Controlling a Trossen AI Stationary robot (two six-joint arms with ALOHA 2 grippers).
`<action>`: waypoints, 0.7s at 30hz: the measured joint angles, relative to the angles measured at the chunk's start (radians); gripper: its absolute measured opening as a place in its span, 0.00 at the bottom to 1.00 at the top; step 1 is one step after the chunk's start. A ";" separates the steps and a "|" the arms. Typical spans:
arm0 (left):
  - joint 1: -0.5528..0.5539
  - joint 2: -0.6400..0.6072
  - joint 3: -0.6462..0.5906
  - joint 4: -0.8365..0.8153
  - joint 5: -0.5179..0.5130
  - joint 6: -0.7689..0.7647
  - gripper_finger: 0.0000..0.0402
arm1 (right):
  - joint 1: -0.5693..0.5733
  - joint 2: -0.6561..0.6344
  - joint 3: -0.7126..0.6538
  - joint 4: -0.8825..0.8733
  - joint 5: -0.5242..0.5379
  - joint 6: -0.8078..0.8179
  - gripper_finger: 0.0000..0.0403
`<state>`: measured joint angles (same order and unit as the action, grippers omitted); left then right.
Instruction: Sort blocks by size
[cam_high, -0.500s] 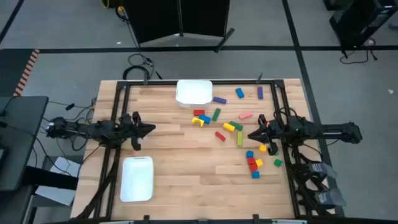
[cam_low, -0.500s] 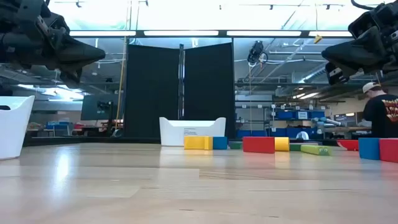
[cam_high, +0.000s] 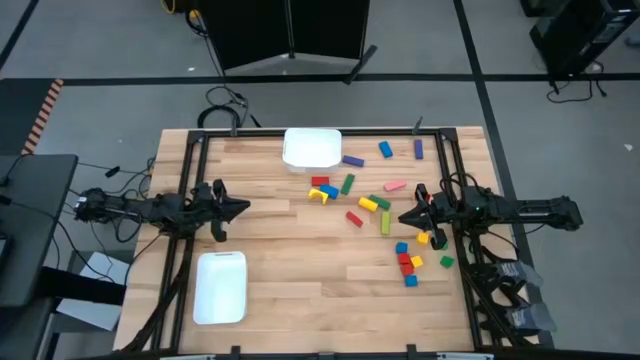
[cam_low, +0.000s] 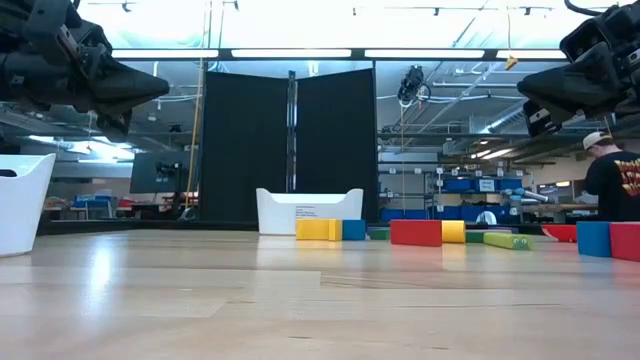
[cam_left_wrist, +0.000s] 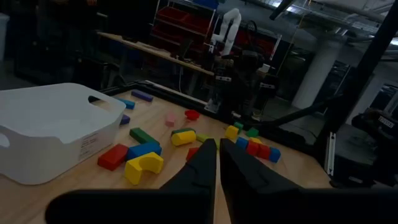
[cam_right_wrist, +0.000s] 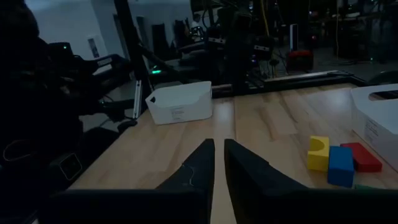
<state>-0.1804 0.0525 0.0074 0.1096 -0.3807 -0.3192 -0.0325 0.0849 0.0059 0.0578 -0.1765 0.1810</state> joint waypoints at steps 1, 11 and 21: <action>0.000 0.000 0.000 0.000 0.000 0.000 0.08 | 0.000 0.000 0.000 0.000 0.000 0.000 0.12; 0.000 0.000 0.000 0.000 0.000 0.000 0.08 | 0.000 0.000 0.000 0.000 0.000 0.000 0.12; 0.000 0.000 0.000 0.029 0.000 -0.003 0.08 | 0.000 0.000 0.000 0.000 0.000 0.000 0.12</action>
<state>-0.1806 0.0525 0.0074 0.1387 -0.3805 -0.3222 -0.0322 0.0849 0.0061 0.0578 -0.1766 0.1810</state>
